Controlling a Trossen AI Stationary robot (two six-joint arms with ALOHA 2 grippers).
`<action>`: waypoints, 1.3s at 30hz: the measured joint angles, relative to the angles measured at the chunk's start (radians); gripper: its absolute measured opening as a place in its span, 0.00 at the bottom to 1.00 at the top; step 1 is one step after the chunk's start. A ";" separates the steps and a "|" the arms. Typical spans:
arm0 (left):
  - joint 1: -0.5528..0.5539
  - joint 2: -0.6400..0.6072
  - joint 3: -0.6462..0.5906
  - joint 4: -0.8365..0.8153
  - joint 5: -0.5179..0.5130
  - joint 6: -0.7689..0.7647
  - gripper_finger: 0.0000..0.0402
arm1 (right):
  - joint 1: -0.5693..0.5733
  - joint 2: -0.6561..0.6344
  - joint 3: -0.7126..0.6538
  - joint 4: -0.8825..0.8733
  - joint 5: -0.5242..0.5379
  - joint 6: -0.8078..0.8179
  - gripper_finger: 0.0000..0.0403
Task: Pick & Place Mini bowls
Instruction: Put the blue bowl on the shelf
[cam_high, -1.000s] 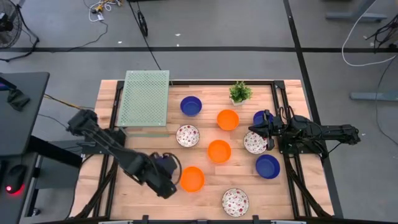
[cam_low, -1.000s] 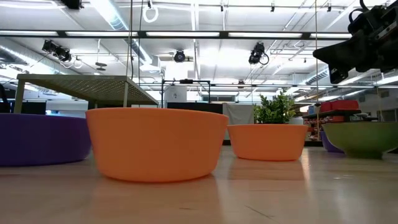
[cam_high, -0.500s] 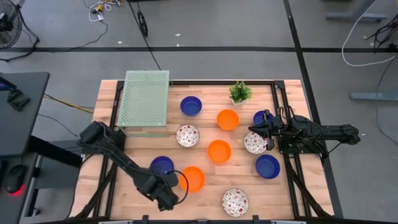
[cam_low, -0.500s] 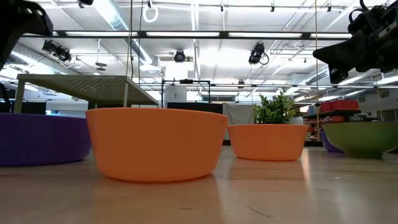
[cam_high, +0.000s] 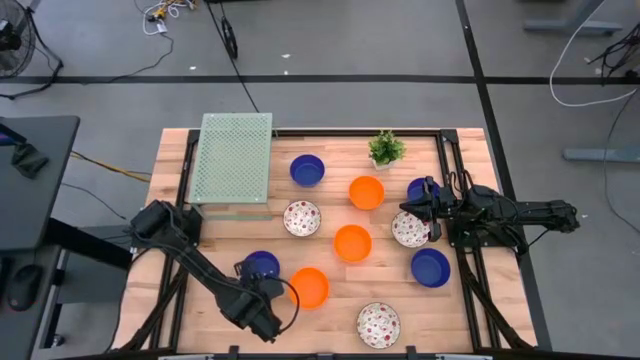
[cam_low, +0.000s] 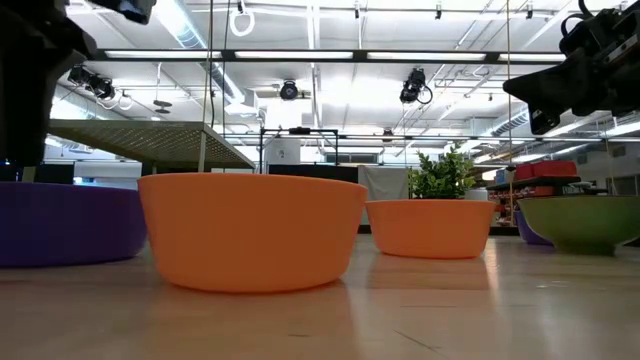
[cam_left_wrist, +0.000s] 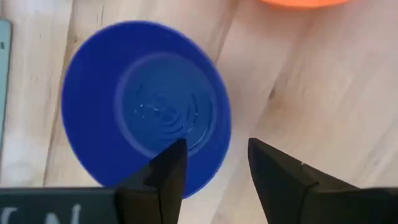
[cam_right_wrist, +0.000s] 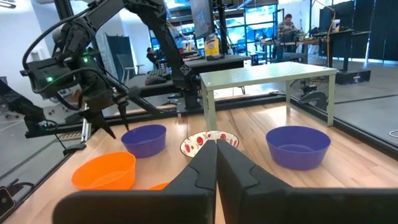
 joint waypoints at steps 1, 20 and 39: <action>0.000 -0.001 -0.009 0.012 0.003 0.000 0.43 | 0.000 0.000 0.000 0.000 0.000 0.000 0.03; 0.030 0.000 -0.037 0.089 -0.032 0.045 0.30 | 0.000 0.000 0.000 0.000 0.000 0.000 0.03; 0.063 -0.002 -0.118 0.185 0.061 0.034 0.29 | 0.000 0.000 0.000 0.000 0.000 0.000 0.03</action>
